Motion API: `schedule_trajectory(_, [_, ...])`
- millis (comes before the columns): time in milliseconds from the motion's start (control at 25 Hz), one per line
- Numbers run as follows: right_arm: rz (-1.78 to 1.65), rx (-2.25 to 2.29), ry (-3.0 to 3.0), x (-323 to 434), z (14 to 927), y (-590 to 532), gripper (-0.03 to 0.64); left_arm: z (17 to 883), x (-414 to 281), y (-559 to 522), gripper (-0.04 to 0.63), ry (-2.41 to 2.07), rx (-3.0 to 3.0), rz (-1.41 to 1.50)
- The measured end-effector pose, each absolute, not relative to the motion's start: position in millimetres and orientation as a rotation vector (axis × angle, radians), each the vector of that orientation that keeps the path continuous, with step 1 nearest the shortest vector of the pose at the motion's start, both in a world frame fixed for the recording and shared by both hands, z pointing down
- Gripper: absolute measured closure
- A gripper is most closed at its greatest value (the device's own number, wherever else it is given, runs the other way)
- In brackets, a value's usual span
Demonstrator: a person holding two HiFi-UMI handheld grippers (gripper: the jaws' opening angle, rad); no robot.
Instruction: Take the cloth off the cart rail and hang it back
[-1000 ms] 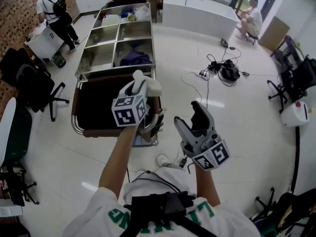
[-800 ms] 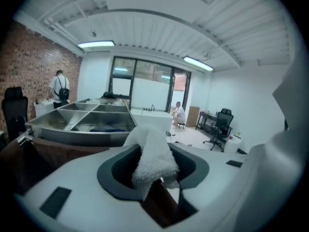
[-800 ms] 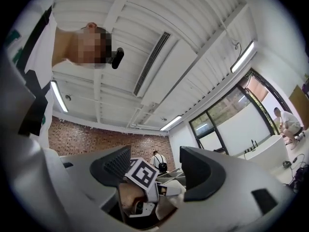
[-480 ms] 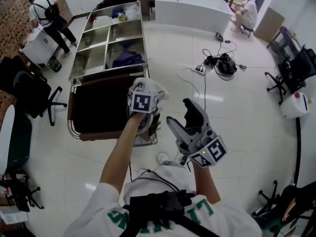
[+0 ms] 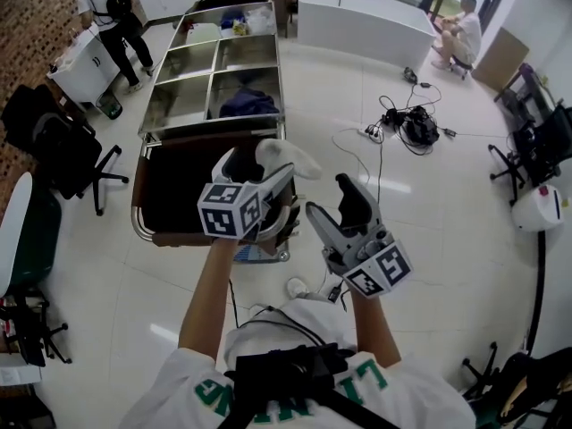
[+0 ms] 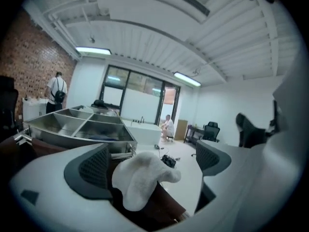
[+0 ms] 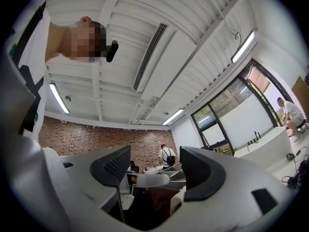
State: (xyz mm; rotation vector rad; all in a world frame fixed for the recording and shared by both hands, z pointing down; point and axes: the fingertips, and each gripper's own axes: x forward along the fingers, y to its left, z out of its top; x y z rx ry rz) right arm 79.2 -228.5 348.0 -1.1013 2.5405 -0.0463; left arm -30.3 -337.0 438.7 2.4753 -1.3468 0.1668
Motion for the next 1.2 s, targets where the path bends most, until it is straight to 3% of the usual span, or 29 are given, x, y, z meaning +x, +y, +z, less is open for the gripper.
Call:
schedule_trajectory(160, [-0.071, -1.114, 2.599, 62.5, 361.1, -240.5, 0.281, 406.4, -72.4, -295.0, 0.083, -1.419, 2.532, -0.051])
schedule_trajectory(480, [-0.054, -1.026, 2.718, -5.0, 370.0, -251.7, 0.281, 375.4, -174.8, -217.0, 0.229, -2.0, 2.538, -0.07])
schedule_trajectory(800, [0.147, -1.014, 2.863, -59.7, 382.7, -243.1, 0.287, 394.5, -254.9, -154.0, 0.236, -2.25, 2.294, -0.108])
schedule_trajectory(1200, [0.153, -0.904, 2.894, -87.1, 379.9, -235.2, 0.287, 388.1, -259.7, -141.8, 0.236, -2.304, 2.308, -0.051])
